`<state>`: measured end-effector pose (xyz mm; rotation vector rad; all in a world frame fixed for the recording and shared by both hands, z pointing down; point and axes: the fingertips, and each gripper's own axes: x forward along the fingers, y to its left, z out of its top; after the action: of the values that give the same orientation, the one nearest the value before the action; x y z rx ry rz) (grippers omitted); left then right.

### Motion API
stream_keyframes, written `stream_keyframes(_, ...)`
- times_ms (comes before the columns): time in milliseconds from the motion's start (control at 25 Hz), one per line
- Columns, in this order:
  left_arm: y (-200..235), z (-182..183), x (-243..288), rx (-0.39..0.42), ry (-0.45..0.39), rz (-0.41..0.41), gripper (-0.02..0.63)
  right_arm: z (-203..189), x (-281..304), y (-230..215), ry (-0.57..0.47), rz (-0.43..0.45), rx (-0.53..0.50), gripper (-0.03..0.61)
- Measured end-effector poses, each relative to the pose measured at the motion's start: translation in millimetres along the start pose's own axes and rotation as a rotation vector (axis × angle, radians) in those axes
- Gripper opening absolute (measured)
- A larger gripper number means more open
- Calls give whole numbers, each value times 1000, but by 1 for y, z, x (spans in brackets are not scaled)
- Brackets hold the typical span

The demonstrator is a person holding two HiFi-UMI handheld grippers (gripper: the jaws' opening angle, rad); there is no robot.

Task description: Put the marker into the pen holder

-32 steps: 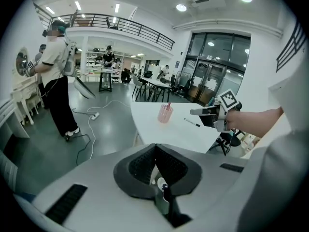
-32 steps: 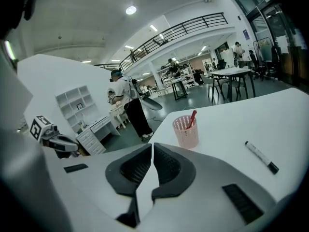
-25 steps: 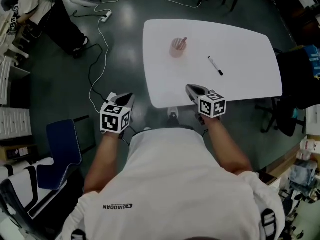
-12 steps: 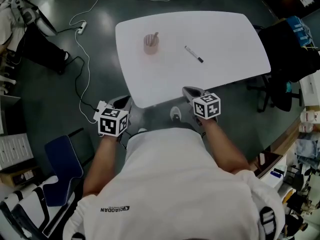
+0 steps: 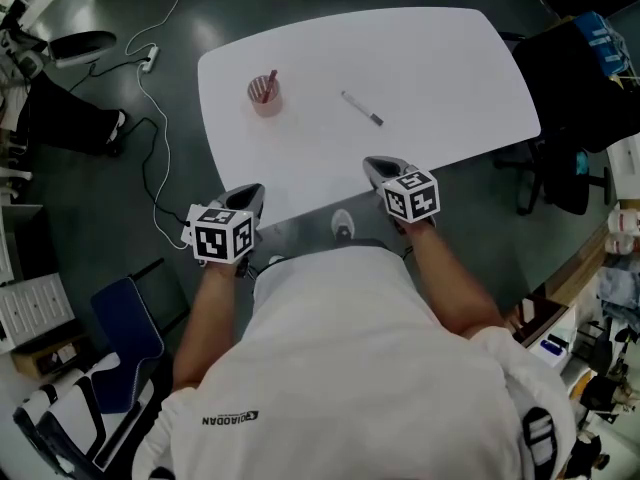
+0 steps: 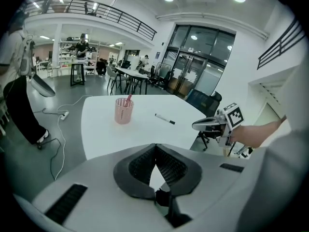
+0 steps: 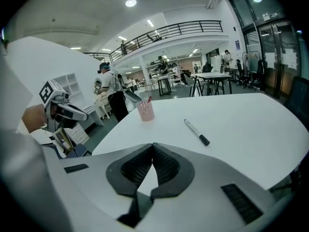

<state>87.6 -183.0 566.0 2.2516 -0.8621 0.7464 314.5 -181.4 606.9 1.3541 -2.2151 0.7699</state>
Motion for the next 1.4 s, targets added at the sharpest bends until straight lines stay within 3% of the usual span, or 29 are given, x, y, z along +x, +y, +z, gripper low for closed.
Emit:
stream_keyframes(360,-19,17,31,-38,18,87,26,-4,31,-114,96,-106,-78,27)
stream_keyframes(600,-13,22,34,-88,8,179,26,-10,68,-158,192,-114,-220,104)
stream_keyframes(960,-10,23,33,-133,0,250,26,-26,107,-179,288,-55,-245,135)
stream_keyframes(1120,-7,22,30,-133,8,245,26,-29,108,-176,278,-47,-192,89)
stream_keyframes(1240,3,24,29,-112,12,220,26,-28,106,-169,263,-63,-187,87)
stream_keyframes(1400,16,38,27,-59,14,177,26,-13,96,-152,194,-69,-103,86)
